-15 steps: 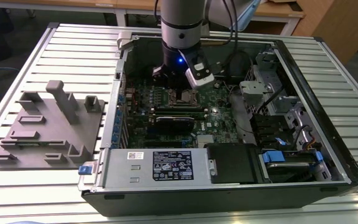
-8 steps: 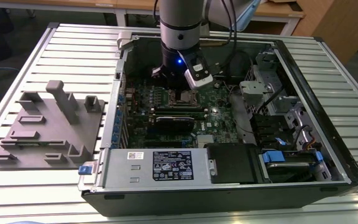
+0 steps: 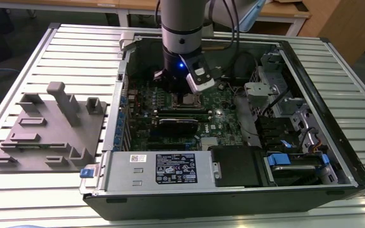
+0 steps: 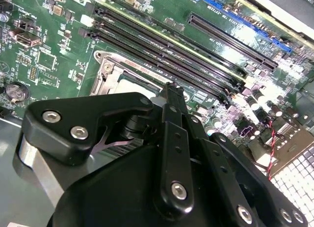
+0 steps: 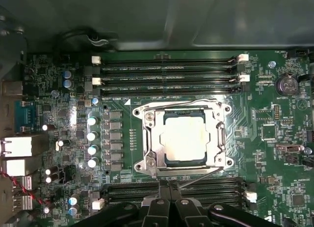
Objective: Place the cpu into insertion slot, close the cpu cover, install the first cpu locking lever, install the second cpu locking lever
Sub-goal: 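Install the second cpu locking lever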
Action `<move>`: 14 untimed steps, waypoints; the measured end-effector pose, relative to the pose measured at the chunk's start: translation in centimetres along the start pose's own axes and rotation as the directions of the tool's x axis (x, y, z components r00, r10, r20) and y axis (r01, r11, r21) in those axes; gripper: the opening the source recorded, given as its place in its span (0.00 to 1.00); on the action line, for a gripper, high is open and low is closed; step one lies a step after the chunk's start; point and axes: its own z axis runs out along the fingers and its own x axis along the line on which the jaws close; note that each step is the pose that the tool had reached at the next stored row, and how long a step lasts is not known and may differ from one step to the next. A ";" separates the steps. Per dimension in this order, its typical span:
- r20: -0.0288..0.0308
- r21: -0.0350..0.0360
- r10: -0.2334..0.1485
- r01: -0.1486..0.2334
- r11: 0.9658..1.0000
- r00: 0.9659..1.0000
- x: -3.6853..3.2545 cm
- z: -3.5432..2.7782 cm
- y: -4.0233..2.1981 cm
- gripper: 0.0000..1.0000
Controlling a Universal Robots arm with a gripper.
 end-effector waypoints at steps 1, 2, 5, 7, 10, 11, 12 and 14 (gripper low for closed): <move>0.000 0.000 0.000 0.000 1.000 1.000 0.05 0.05 -0.01 0.10; 0.000 0.000 0.000 0.000 1.000 1.000 0.10 0.10 -0.01 0.10; 0.000 0.000 0.000 0.000 1.000 1.000 0.28 0.26 -0.03 0.10; 0.000 0.000 0.000 0.000 1.000 1.000 0.40 0.38 -0.03 0.10; 0.000 0.000 0.000 0.000 1.000 1.000 0.53 0.61 -0.05 0.10; 0.000 0.000 0.000 0.000 1.000 1.000 0.56 0.69 -0.05 0.10; 0.000 0.000 0.000 0.000 1.000 1.000 0.59 0.76 -0.06 0.10; 0.000 0.000 0.000 0.000 1.000 1.000 0.65 0.88 -0.06 0.10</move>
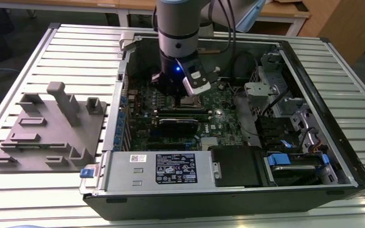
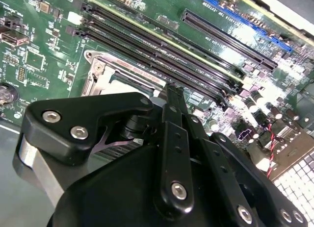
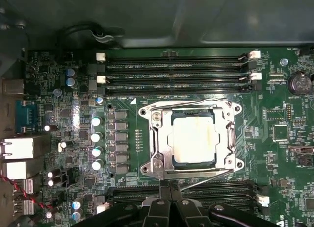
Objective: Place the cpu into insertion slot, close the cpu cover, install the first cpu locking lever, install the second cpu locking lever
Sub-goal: 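Install the second cpu locking lever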
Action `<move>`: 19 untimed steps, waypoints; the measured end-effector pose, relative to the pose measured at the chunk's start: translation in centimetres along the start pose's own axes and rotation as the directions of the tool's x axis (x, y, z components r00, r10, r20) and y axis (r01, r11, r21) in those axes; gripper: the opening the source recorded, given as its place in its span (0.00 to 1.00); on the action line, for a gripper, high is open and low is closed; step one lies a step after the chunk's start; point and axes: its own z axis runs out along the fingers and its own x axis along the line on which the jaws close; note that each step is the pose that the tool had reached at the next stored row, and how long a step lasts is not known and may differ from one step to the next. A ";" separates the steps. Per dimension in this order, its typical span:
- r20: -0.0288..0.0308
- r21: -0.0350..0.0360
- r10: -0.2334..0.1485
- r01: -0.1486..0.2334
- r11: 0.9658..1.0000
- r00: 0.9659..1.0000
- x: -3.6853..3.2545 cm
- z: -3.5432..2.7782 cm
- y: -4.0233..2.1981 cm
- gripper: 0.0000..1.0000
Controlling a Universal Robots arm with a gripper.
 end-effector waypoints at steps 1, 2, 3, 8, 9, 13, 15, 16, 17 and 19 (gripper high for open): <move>0.000 0.000 0.000 0.000 1.000 1.000 0.03 0.06 0.00 0.10; 0.000 0.000 0.000 0.000 1.000 1.000 0.05 0.11 -0.01 0.10; 0.000 0.000 0.000 0.000 1.000 1.000 0.08 0.16 -0.01 0.10; 0.000 0.000 0.000 0.000 1.000 1.000 0.14 0.33 -0.02 0.10; 0.000 0.000 0.000 0.000 1.000 1.000 0.17 0.36 -0.02 0.10; 0.000 0.000 0.000 0.000 1.000 1.000 0.25 0.48 -0.03 0.10; 0.000 0.000 0.000 0.000 1.000 1.000 0.27 0.54 -0.03 0.10; 0.000 0.000 0.000 0.000 1.000 1.000 0.28 0.56 -0.04 0.10; 0.000 0.000 0.000 0.000 1.000 1.000 0.30 0.59 -0.04 0.10; 0.000 0.000 0.000 0.000 1.000 1.000 0.35 0.66 -0.04 0.10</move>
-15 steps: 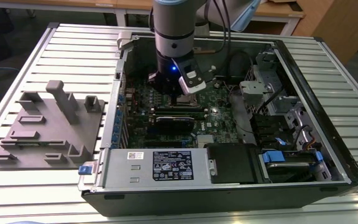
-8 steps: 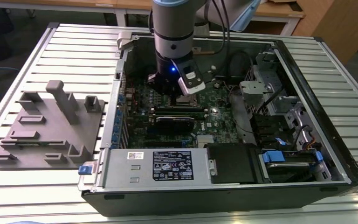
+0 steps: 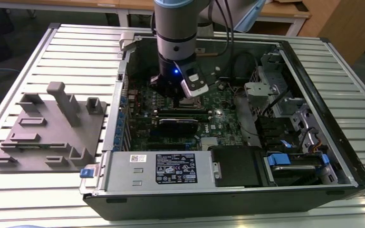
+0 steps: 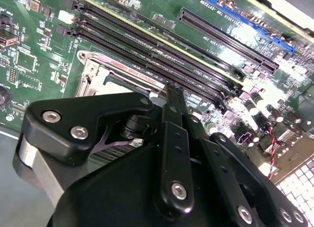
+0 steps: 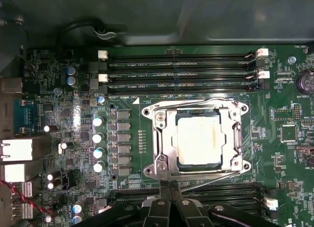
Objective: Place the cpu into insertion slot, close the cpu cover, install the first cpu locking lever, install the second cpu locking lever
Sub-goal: 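Install the second cpu locking lever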
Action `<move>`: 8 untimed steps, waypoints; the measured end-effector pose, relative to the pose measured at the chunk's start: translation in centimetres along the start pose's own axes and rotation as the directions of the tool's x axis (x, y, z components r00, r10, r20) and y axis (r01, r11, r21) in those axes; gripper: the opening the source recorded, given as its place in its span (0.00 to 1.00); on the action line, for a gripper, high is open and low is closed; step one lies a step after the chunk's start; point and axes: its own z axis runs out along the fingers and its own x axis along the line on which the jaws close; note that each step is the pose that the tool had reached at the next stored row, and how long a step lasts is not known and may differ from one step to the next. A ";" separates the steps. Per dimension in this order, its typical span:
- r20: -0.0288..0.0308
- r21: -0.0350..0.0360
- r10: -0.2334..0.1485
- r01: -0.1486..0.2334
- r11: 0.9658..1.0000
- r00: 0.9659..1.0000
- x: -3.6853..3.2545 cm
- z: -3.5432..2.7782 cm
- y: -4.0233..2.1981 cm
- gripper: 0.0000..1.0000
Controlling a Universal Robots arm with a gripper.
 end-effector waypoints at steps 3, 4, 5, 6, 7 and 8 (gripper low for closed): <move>0.000 0.000 0.000 0.000 1.000 1.000 0.10 0.10 -0.01 0.10; 0.000 0.000 0.000 0.000 1.000 1.000 0.12 0.14 -0.02 0.10; 0.000 0.000 0.000 0.000 1.000 1.000 0.16 0.18 -0.02 0.10; 0.000 0.000 0.000 0.000 1.000 1.000 0.23 0.22 -0.03 0.10; 0.000 0.000 0.000 0.000 1.000 1.000 0.30 0.26 -0.04 0.10; 0.000 0.000 0.000 0.000 1.000 1.000 0.36 0.30 -0.04 0.10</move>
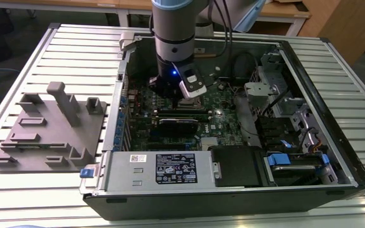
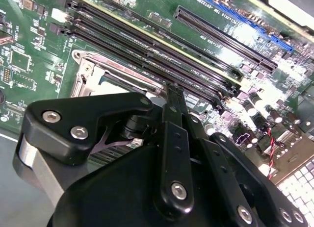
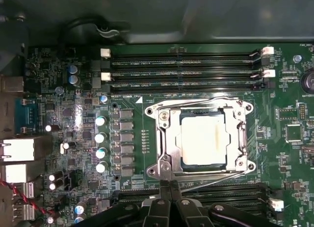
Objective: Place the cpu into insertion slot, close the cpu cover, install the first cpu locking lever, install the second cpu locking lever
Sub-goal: 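Install the second cpu locking lever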
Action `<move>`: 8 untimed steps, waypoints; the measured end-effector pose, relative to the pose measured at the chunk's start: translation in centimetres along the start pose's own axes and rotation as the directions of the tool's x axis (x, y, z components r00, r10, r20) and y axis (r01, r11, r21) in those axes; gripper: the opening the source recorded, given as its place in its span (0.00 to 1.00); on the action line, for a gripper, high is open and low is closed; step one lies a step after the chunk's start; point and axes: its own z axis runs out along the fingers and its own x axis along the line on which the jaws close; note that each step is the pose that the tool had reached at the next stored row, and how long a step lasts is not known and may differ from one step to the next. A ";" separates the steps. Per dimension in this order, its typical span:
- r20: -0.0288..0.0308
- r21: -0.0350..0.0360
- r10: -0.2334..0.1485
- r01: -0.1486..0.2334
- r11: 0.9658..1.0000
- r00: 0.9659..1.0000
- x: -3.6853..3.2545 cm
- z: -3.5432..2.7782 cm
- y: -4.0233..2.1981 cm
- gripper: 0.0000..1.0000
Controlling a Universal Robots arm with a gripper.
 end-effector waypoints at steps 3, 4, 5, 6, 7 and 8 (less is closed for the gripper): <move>0.000 0.000 0.000 0.000 1.000 1.000 0.15 0.08 -0.01 0.10; 0.000 0.000 0.000 0.000 1.000 1.000 0.21 0.12 -0.02 0.10; 0.000 0.000 0.000 0.000 1.000 1.000 0.25 0.19 -0.01 0.10; 0.000 0.000 0.000 0.000 1.000 1.000 0.27 0.28 -0.02 0.10; 0.000 0.000 0.000 0.000 1.000 1.000 0.30 0.37 -0.03 0.10; 0.000 0.000 0.000 0.000 1.000 1.000 0.33 0.47 -0.03 0.10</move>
